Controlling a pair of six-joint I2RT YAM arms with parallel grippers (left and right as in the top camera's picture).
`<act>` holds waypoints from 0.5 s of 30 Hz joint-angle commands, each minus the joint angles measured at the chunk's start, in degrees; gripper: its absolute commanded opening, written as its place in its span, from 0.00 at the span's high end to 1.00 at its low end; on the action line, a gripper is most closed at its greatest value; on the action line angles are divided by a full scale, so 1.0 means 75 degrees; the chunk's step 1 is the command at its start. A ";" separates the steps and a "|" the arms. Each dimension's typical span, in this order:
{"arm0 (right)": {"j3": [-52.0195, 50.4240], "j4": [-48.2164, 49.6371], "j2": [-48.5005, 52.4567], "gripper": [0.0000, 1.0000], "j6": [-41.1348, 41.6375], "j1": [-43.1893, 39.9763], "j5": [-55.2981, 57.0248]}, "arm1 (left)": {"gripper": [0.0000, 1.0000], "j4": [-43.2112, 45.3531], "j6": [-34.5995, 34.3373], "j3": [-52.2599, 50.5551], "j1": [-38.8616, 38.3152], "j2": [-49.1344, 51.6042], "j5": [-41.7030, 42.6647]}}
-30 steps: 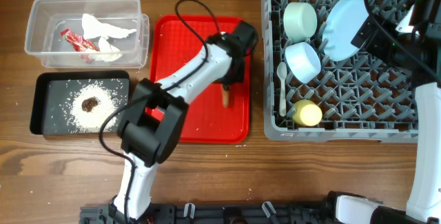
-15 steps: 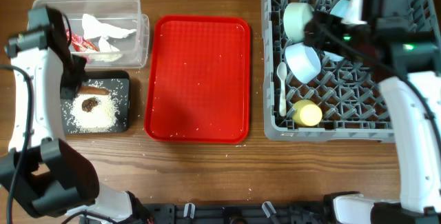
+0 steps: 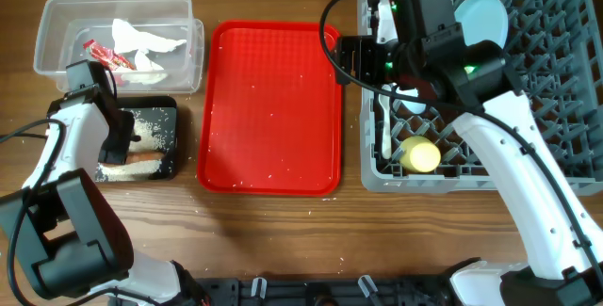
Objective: Sort waste into correct bins and load items into the dishwasher rack
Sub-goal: 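Drop the root piece onto the black tray with the left gripper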
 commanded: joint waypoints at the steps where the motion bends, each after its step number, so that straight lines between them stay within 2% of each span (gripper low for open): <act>1: -0.0015 0.0023 0.0064 0.00 -0.0172 0.0009 0.0076 | 0.45 0.0015 0.0023 -0.0052 0.0026 -0.0315 -0.0157; 3: -0.0015 0.0026 0.0064 0.00 -0.0344 0.0009 0.0131 | 0.39 0.0015 0.0338 -0.0047 0.0032 -0.0504 -0.0154; 5: -0.0006 0.0041 0.0020 0.00 -0.0603 0.0009 0.0315 | 0.35 -0.0143 0.1148 0.0073 0.0020 -0.0979 0.0041; 7: 0.0000 0.0070 -0.0134 0.00 -0.0592 0.0009 0.0694 | 0.29 -0.0178 0.2221 0.0224 -0.0070 -0.1667 0.0787; 9: 0.0000 0.0105 -0.0329 0.00 -0.0627 0.0009 0.1020 | 0.18 -0.0140 0.2862 0.0227 -0.0221 -0.2393 0.1431; 11: 0.0000 0.0093 -0.0589 0.00 -0.0793 0.0009 0.1489 | 0.12 -0.0029 0.3112 0.0227 -0.0484 -0.3214 0.1480; 13: 0.0000 0.0085 -0.0959 0.00 -0.0787 0.0009 0.1810 | 0.08 0.0087 0.3864 0.0227 -0.0784 -0.3643 0.1565; 14: 0.0000 0.0085 -0.1139 0.00 -0.0784 0.0009 0.1888 | 0.00 0.0079 0.3873 0.0227 -0.0909 -0.3722 0.1568; 15: 0.0000 0.0073 -0.1381 0.00 -0.0778 0.0006 0.2025 | 0.00 0.0070 0.3873 0.0224 -0.1035 -0.3730 0.1565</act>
